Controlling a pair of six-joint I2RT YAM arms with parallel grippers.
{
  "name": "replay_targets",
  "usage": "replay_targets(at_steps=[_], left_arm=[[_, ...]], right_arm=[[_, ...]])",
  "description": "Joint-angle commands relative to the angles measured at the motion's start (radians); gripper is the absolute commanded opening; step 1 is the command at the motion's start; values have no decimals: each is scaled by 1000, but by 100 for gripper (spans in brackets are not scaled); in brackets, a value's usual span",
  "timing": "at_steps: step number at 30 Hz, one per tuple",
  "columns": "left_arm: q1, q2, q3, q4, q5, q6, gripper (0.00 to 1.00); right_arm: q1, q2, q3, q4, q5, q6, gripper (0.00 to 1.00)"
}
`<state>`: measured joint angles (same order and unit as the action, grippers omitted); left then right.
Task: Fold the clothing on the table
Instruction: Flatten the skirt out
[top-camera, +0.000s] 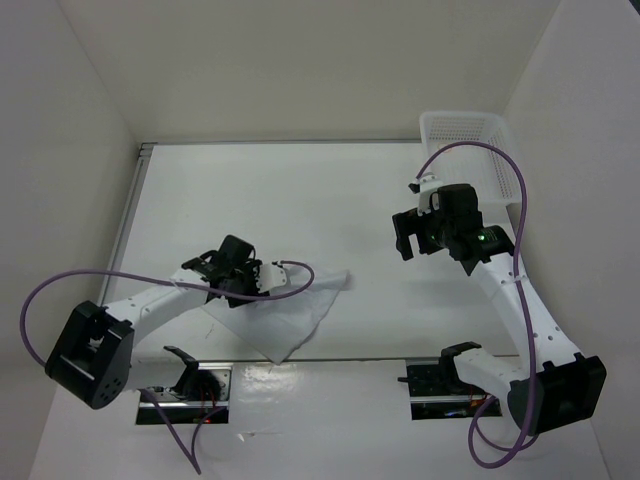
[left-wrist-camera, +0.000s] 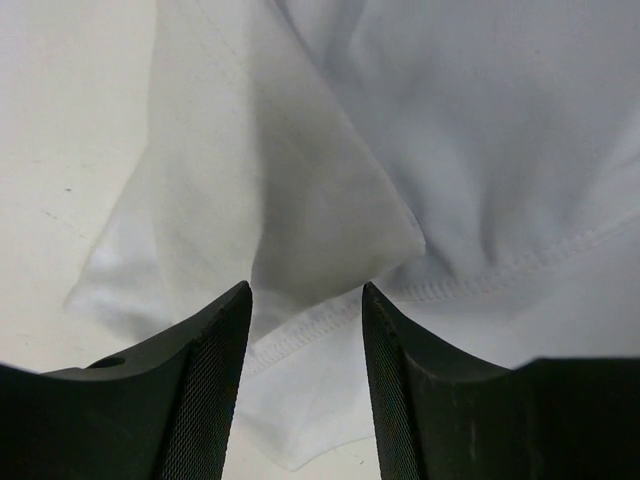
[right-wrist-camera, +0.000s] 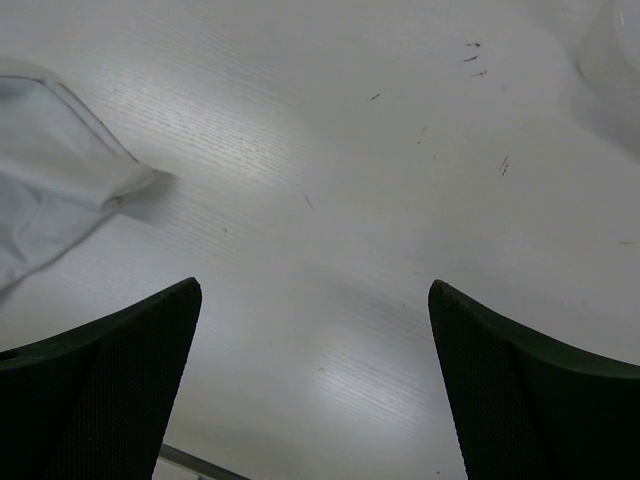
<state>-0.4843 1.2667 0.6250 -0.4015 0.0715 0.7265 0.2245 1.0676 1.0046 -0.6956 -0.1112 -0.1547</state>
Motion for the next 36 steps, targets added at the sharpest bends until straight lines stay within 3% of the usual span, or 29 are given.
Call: replay_targets(at_steps=[1,28,33,35,36], left_arm=[[-13,-52,36,16,4,-13,56],[-53,52,16,46,33,-22,56],[-62,134,16,82,51,-32,29],[-62,154,45,70,51,-32,24],[-62,167,54,58,51,-42,15]], right_arm=[[-7,-9,-8,34,-10,-3,98],[-7,-9,-8,34,-10,-3,98],[-7,-9,-8,34,-10,-3,98],[-7,-9,-8,34,-10,-3,98],[-7,-9,-8,34,-10,-3,98]])
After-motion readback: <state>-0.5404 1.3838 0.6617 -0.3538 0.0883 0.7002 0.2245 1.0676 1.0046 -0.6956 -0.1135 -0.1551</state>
